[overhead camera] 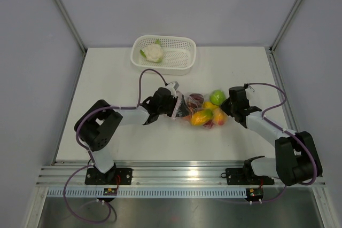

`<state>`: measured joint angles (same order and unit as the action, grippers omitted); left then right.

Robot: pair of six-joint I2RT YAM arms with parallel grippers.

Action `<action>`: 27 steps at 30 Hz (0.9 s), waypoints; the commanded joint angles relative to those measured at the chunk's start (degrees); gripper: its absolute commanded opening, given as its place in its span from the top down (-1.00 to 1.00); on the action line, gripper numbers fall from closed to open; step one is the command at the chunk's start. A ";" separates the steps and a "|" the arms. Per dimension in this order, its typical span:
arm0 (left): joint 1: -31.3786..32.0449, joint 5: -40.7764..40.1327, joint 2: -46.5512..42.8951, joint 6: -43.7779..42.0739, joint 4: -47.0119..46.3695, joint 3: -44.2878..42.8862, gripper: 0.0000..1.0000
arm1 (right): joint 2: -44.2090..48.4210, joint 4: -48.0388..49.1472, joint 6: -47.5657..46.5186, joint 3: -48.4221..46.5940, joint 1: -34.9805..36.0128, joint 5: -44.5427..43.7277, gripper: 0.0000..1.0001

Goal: Open the zip-top bag and remove the fake food
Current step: Pick up the fake fruit from the zipper food storage bag.

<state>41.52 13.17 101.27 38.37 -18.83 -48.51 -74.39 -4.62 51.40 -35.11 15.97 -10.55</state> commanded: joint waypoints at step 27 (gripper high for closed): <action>-9.17 -19.75 -31.75 6.28 -2.47 15.93 -0.10 | 2.32 -5.13 4.76 -0.40 -0.23 -9.05 0.98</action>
<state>32.93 -0.82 70.83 43.13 -19.73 -30.41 -72.31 -9.43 55.57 -35.11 15.97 -17.52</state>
